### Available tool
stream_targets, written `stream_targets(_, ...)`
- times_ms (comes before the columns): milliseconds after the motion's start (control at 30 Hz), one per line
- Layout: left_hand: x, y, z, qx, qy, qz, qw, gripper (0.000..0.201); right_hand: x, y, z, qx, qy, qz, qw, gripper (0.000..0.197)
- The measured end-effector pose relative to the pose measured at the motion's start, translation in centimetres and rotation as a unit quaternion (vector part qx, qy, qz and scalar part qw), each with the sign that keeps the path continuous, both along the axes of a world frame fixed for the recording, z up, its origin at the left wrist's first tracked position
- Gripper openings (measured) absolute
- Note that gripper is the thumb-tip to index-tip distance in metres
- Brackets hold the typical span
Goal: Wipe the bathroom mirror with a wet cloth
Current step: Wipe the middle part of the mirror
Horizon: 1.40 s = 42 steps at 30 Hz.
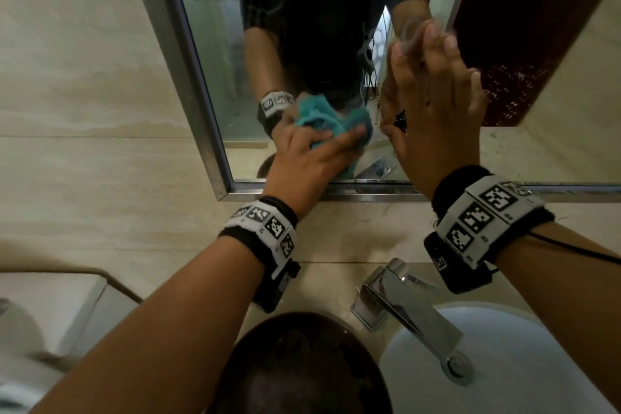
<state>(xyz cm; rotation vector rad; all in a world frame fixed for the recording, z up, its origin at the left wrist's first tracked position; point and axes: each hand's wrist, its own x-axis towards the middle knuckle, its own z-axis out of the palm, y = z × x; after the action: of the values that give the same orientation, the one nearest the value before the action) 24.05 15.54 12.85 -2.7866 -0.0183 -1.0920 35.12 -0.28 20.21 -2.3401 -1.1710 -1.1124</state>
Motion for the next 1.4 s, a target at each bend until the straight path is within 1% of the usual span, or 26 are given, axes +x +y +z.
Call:
stream_targets(67, -1.2, -0.9, -2.1, 0.032, 0.029, 0.006, 0.999, 0.056, 0.0, 0.0, 0.0, 0.002, -0.003, 0.001, 1.000, 0.093)
stream_targets(133, -1.9, -1.1, -3.2, 0.032, 0.029, 0.001, 0.999, 0.050, 0.0, 0.0, -0.1, -0.002, -0.008, -0.006, 1.000, 0.095)
stream_targets(200, -2.0, -0.8, -2.8, 0.042, 0.022, -0.005, 0.999, 0.049, -0.1, -0.1, -0.2, -0.005, -0.014, -0.009, 1.000, 0.096)
stream_targets(267, -2.7, -0.2, -1.9, 0.077, 0.034, 0.001, 0.996, 0.051, -0.1, -0.1, -0.2, -0.002, -0.012, -0.006, 1.000, 0.098)
stream_targets(333, -4.4, 1.2, -1.5, 0.116, 0.048, 0.026, 0.992, 0.050, -0.2, -0.1, -0.1, 0.000, -0.005, -0.006, 1.000, 0.099)
stream_targets(400, -6.6, 2.8, -1.2, 0.149, 0.058, 0.067, 0.985, 0.055, -0.2, 0.0, -0.2, 0.002, -0.001, -0.004, 1.000, 0.099)
stream_targets(500, -8.9, 4.4, -0.6, 0.179, 0.057, 0.100, 0.977, 0.060, -0.1, 0.0, -0.2, 0.004, 0.001, 0.001, 1.000, 0.099)
stream_targets(567, -9.2, 4.3, 0.1, 0.186, 0.054, 0.110, 0.975, 0.062, -0.1, 0.0, -0.3, 0.000, 0.001, -0.001, 1.000, 0.098)
stream_targets(600, -9.0, 4.0, 0.6, 0.178, 0.045, 0.116, 0.976, 0.062, -0.1, 0.0, -0.3, -0.003, 0.000, -0.002, 1.000, 0.098)
stream_targets(667, -7.7, 2.9, 2.7, 0.155, 0.001, 0.131, 0.979, 0.060, -0.2, 0.0, -0.2, -0.005, -0.001, -0.004, 1.000, 0.098)
stream_targets(767, -4.1, 1.3, 7.9, 0.122, -0.098, 0.116, 0.981, 0.050, -0.3, 0.0, -0.1, -0.005, -0.003, -0.006, 1.000, 0.097)
stream_targets(833, -1.9, 0.7, 11.1, 0.085, -0.165, 0.097, 0.978, 0.041, -0.2, 0.0, -0.2, -0.001, -0.012, -0.011, 1.000, 0.095)
stream_targets(867, -1.2, 0.4, 11.7, 0.067, -0.193, 0.090, 0.975, 0.037, -0.2, 0.1, -0.3, 0.001, -0.015, -0.013, 1.000, 0.095)
stream_targets(933, -0.4, 0.0, 10.9, 0.049, -0.212, 0.075, 0.973, 0.034, -0.3, 0.2, -0.5, 0.005, -0.013, -0.011, 1.000, 0.095)
stream_targets(967, -0.3, -0.1, 9.6, 0.054, -0.196, 0.061, 0.977, 0.035, -0.3, 0.2, -0.6, 0.008, -0.010, -0.008, 1.000, 0.095)
stream_targets(1000, -0.4, -0.3, 8.1, 0.067, -0.162, 0.041, 0.984, 0.038, -0.2, 0.3, -0.6, 0.008, -0.008, -0.007, 1.000, 0.095)
stream_targets(1100, -1.5, -0.5, 2.5, 0.109, -0.012, -0.010, 0.994, 0.048, 0.0, 0.3, -0.7, 0.001, -0.014, -0.008, 1.000, 0.096)
stream_targets(1167, -2.4, -0.4, -0.9, 0.096, 0.056, -0.004, 0.994, 0.053, 0.1, 0.2, -0.8, -0.007, -0.015, -0.010, 1.000, 0.096)
stream_targets(1200, -2.7, -0.3, -1.9, 0.078, 0.069, -0.002, 0.995, 0.052, 0.1, 0.2, -0.8, -0.012, -0.014, -0.009, 1.000, 0.096)
stream_targets(1267, -3.1, -0.4, -2.1, 0.054, 0.083, 0.003, 0.995, 0.048, 0.1, 0.1, -0.8, -0.010, -0.012, -0.004, 1.000, 0.095)
stream_targets(1400, -5.1, -0.7, 0.2, 0.055, 0.127, 0.061, 0.988, 0.043, 0.0, -0.2, -0.7, 0.009, 0.007, 0.025, 1.000, 0.089)
